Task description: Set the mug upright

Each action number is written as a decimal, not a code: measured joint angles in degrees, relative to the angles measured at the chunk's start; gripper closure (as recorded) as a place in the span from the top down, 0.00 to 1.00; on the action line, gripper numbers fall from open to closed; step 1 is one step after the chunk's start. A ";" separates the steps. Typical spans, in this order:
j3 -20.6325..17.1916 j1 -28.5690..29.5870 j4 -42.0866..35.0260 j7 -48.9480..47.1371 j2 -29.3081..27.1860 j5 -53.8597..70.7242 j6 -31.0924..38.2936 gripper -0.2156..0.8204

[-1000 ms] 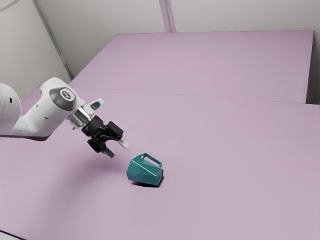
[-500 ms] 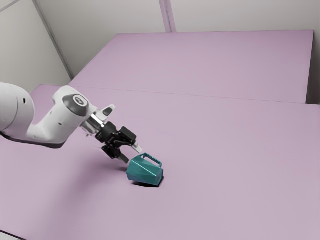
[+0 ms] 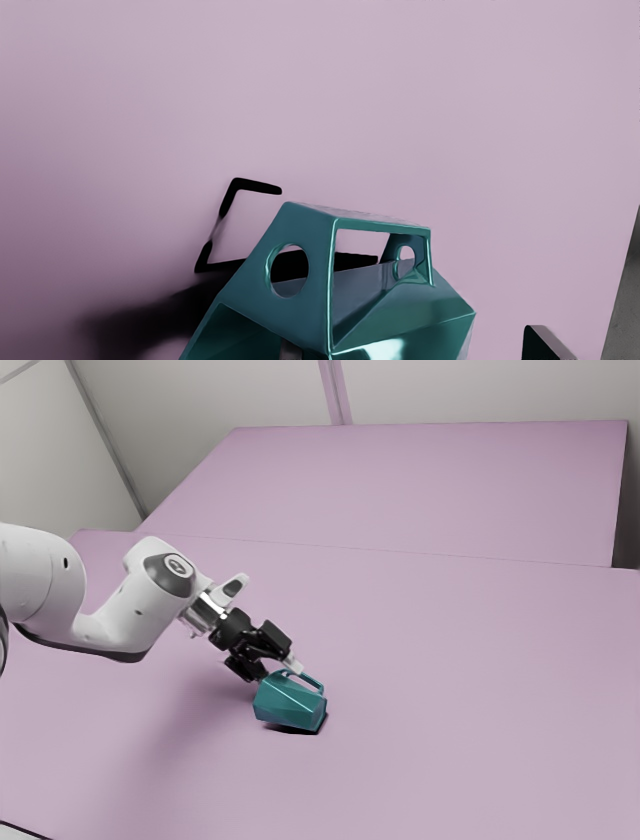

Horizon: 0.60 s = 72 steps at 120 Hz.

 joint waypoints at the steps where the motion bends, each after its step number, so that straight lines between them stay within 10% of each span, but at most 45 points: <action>1: 0.00 -0.02 0.00 0.02 0.00 -0.04 0.03 0.58; 72: -0.01 -2.40 0.23 0.27 -1.02 -0.28 1.48 0.10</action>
